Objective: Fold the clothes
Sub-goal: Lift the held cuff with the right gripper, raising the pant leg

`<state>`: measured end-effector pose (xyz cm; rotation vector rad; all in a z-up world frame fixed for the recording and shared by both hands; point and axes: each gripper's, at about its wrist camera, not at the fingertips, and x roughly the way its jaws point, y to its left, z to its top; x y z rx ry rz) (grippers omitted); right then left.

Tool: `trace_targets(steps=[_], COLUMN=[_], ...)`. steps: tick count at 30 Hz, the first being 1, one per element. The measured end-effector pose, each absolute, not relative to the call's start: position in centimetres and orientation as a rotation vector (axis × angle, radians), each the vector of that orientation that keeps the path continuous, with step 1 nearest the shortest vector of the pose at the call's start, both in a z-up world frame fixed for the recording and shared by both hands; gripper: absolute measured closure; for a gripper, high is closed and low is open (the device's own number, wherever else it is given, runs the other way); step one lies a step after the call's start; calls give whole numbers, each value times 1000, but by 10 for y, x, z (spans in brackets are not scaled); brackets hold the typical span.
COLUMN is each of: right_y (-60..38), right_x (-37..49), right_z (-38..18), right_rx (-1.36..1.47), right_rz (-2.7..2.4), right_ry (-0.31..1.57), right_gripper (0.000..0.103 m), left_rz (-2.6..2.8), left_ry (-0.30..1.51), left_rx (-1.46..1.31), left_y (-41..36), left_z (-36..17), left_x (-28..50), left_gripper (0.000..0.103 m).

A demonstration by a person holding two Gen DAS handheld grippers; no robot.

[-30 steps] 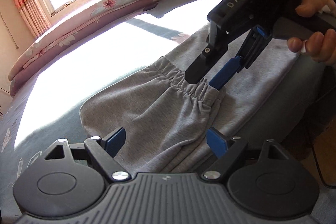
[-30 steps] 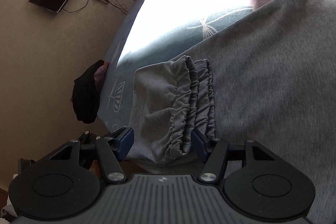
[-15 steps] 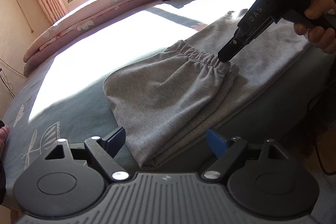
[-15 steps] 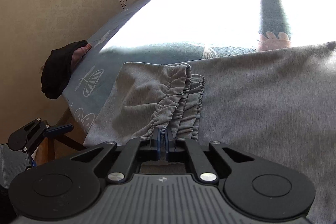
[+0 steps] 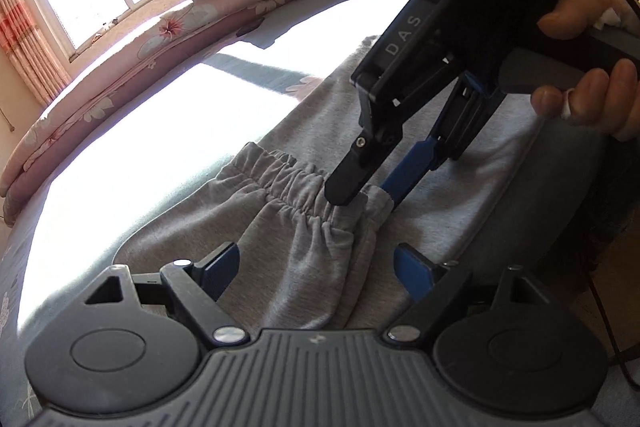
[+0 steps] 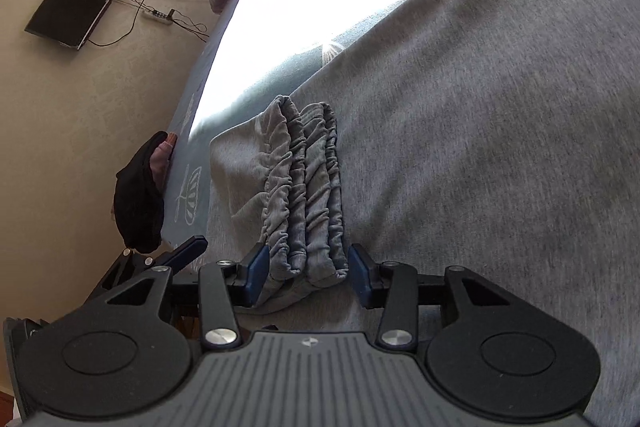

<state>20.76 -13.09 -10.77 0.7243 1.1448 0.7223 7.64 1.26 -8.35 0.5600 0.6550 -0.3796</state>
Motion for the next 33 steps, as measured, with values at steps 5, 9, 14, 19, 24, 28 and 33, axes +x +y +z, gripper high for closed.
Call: trace_targets(steps=[5,9,14,19,24,28,33], right_y=[-129,-131,-139,-131,-95,-74,-70], right_x=[207,207,214,230,251,253,253], right_z=[-100,-86,-87,-112,-113,-97,-76], right_rx=[786,805,836,929,908,755,763], right_rz=[787,834,799,789,827,799,828], right_ry=[1119,1076,1074,1150,1152,1144,1095], right_gripper=[51,41,27,25,35,73,75], left_rz=[-364,-343,-320,-363,-337,-243,-143], left_ry=[681,692,653,620,629,571,553], left_rx=[583,552,447,471,456,459,592], left_y=[3,5,21,24,33,58,73], left_z=[-92,-87,-70,-63,-64,-59,-77], left_x=[91,95,88,69,54,27,3], left_gripper=[19,74,86,86,75,37,25])
